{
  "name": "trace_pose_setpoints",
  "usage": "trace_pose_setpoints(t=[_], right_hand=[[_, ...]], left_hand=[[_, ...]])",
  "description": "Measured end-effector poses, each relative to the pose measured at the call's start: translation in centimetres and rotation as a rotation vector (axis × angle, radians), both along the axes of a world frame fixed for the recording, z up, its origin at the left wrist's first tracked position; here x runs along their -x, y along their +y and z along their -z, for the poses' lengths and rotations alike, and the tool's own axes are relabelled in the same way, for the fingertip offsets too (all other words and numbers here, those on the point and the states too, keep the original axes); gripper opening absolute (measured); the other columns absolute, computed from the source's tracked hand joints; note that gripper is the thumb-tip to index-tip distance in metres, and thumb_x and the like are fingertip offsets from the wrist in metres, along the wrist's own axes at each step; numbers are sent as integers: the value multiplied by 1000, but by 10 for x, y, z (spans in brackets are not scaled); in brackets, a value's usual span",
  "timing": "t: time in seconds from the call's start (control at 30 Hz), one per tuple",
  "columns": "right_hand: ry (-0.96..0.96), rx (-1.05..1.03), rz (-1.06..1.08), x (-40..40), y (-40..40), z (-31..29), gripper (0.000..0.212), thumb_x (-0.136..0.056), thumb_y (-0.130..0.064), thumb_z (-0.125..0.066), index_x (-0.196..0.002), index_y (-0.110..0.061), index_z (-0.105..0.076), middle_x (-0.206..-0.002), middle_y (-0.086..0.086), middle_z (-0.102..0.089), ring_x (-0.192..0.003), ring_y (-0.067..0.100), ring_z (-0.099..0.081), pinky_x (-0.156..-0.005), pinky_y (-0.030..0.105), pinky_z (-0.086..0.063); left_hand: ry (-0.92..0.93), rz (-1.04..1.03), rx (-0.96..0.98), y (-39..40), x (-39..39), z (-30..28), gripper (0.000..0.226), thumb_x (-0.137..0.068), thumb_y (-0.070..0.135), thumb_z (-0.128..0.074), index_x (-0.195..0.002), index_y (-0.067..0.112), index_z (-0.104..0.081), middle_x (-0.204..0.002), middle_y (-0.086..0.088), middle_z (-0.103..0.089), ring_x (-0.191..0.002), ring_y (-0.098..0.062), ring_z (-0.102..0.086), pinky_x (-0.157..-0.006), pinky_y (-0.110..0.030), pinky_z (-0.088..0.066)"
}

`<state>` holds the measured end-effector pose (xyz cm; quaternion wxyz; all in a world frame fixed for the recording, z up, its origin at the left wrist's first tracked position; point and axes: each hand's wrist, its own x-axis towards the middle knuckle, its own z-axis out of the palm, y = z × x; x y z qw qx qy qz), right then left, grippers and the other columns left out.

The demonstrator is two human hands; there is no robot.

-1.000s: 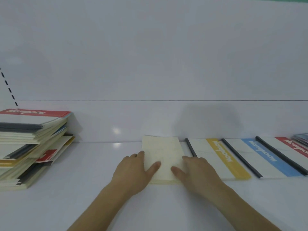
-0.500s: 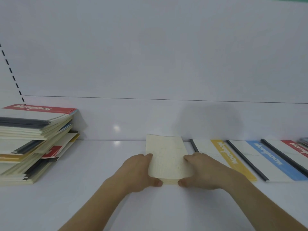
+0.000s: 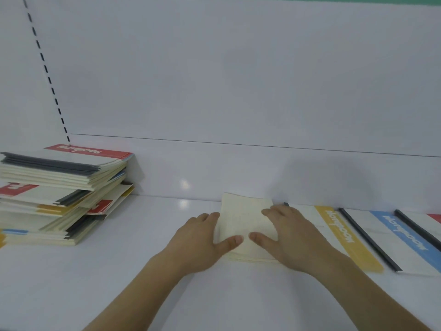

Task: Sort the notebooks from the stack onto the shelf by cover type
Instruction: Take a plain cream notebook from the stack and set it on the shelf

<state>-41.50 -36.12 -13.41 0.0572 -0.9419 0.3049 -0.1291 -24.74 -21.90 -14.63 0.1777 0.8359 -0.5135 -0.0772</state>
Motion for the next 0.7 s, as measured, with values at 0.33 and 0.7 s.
trace_pose_setpoints(t=[0.33, 0.7], right_hand=[[-110, 71, -156, -59, 49, 0, 71, -93, -67, -35, -147, -23, -38, -153, -3, -35, -144, 14, -23, -115, 30, -28], [-400, 156, -312, -184, 159, -41, 69, -90, -61, -35, -129, -10, -59, -132, 6, -56, -130, 24, -45, -106, 33, -37]], left_hand=[[-363, -211, 281, 57, -37, -6, 63, -99, 60, -35, -148, 20, -42, -151, 2, -44, -142, -20, -35, -116, -36, -33], [-430, -319, 511, 170, -125, -53, 22, -94, 33, -61, -106, 16, -69, -102, 1, -69, -94, -25, -64, -78, -38, -52]])
